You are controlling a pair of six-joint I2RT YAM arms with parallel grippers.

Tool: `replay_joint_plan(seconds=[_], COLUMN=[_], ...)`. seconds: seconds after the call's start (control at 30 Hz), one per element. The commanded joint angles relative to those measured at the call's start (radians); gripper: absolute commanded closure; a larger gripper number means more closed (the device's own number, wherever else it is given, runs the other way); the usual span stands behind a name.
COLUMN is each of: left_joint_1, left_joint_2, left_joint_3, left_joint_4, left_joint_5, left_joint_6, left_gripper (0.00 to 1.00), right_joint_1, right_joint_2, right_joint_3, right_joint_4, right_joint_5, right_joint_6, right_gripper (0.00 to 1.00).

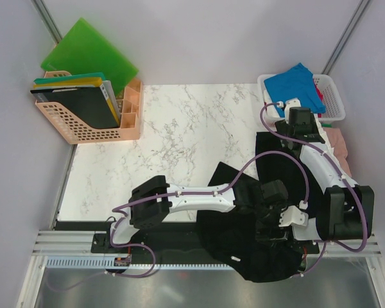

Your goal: Fold and stack the t-shirts

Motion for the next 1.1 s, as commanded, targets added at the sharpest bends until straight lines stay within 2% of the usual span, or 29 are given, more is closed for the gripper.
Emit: replay_joint_plan(seconds=[0.0, 0.03, 0.07, 0.13, 0.23, 0.37, 0.53, 0.6, 0.83, 1.07], left_joint_1=[-0.017, -0.017, -0.017, -0.017, -0.017, -0.017, -0.017, -0.017, -0.006, 0.152], left_joint_2=[-0.061, -0.056, -0.053, -0.047, -0.044, -0.050, -0.097, -0.158, -0.379, -0.623], left_joint_3=[0.006, 0.012, 0.017, 0.033, 0.040, 0.032, 0.023, -0.003, -0.150, -0.370], left_joint_4=[0.025, 0.028, 0.029, 0.031, 0.028, 0.028, -0.013, -0.038, -0.211, -0.239], left_joint_5=[-0.010, -0.007, -0.007, -0.002, -0.008, -0.022, -0.064, -0.068, -0.214, -0.269], left_joint_6=[0.027, 0.028, 0.024, 0.018, 0.013, 0.002, 0.007, 0.027, 0.226, 0.301], left_gripper=[0.17, 0.21, 0.29, 0.36, 0.54, 0.98, 0.98, 0.98, 0.98, 0.98], right_joint_1=[-0.003, -0.003, -0.003, -0.003, -0.003, -0.001, -0.003, -0.003, -0.001, -0.003], right_joint_2=[-0.005, -0.005, -0.003, -0.002, 0.003, 0.006, 0.004, 0.001, -0.020, 0.001], right_joint_3=[0.001, 0.004, 0.002, 0.001, -0.005, -0.010, -0.007, -0.004, 0.021, 0.041], right_joint_4=[0.035, 0.035, 0.035, 0.035, 0.035, 0.040, 0.040, 0.034, -0.052, -0.074], right_joint_5=[-0.007, -0.005, -0.007, -0.005, -0.003, -0.005, -0.007, -0.022, -0.152, -0.155], right_joint_6=[0.007, 0.007, 0.007, 0.007, 0.006, 0.006, 0.006, 0.006, -0.014, -0.042], right_gripper=[0.11, 0.11, 0.11, 0.11, 0.11, 0.11, 0.12, 0.18, 0.11, 0.12])
